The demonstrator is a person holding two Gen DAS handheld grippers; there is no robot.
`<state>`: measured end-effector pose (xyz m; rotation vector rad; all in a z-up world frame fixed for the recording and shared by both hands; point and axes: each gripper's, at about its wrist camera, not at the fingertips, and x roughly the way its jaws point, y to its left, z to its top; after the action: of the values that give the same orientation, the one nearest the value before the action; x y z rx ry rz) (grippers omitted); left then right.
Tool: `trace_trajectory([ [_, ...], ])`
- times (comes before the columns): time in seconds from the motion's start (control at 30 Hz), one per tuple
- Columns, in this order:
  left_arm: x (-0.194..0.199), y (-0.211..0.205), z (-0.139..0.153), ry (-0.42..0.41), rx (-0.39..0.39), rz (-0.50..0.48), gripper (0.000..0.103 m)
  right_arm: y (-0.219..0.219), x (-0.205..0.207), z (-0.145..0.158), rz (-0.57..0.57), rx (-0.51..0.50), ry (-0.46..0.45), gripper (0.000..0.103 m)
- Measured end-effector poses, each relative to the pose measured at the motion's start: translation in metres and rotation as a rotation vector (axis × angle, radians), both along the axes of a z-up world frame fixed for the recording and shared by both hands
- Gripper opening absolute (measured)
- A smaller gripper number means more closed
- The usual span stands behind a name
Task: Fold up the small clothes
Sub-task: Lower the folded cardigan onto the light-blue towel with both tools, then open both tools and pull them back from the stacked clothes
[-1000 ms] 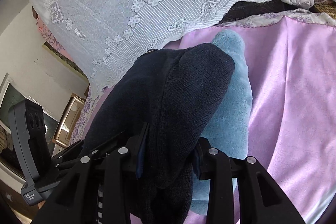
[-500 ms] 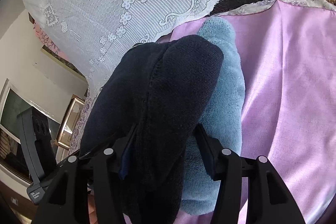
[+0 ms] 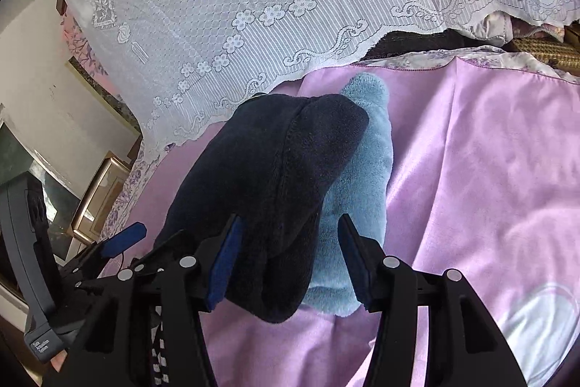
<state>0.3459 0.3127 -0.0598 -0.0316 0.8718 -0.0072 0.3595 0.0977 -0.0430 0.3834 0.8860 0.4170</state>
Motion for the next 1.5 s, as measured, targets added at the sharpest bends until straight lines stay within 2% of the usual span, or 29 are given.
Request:
trace_trajectory([
  [0.27, -0.036, 0.003, 0.023, -0.028, -0.018, 0.014, 0.098, -0.001, -0.038, 0.024, 0.008, -0.015, -0.031, 0.055],
  [0.47, -0.063, -0.002, 0.039, -0.045, 0.004, 0.009, 0.098, 0.002, -0.068, 0.043, 0.015, -0.046, -0.066, 0.056],
  [0.6, -0.081, -0.004, 0.047, -0.05, 0.007, 0.01, 0.098, 0.0, -0.089, 0.056, 0.0, -0.056, -0.09, 0.067],
  [0.87, -0.115, -0.011, 0.061, -0.076, 0.02, 0.025, 0.098, -0.008, -0.128, 0.076, -0.031, -0.095, -0.11, 0.081],
  [1.03, -0.132, -0.013, 0.07, -0.099, -0.003, -0.011, 0.098, -0.014, -0.147, 0.082, -0.044, -0.09, -0.117, 0.082],
  [1.13, -0.144, -0.02, 0.079, -0.167, 0.074, 0.006, 0.098, -0.016, -0.153, 0.086, -0.043, -0.091, -0.121, 0.082],
  [1.2, -0.148, -0.021, 0.083, -0.179, 0.066, 0.003, 0.098, -0.016, -0.157, 0.089, -0.043, -0.091, -0.127, 0.083],
  [1.27, -0.15, -0.022, 0.086, -0.176, 0.068, 0.004, 0.098, -0.017, -0.161, 0.092, -0.047, -0.09, -0.133, 0.083],
  [1.37, -0.148, -0.022, 0.083, -0.117, 0.047, -0.004, 0.098, -0.016, -0.164, 0.095, -0.047, -0.096, -0.14, 0.083],
  [1.5, -0.154, -0.019, 0.081, -0.106, 0.049, 0.011, 0.098, -0.014, -0.169, 0.098, -0.047, -0.103, -0.145, 0.083],
])
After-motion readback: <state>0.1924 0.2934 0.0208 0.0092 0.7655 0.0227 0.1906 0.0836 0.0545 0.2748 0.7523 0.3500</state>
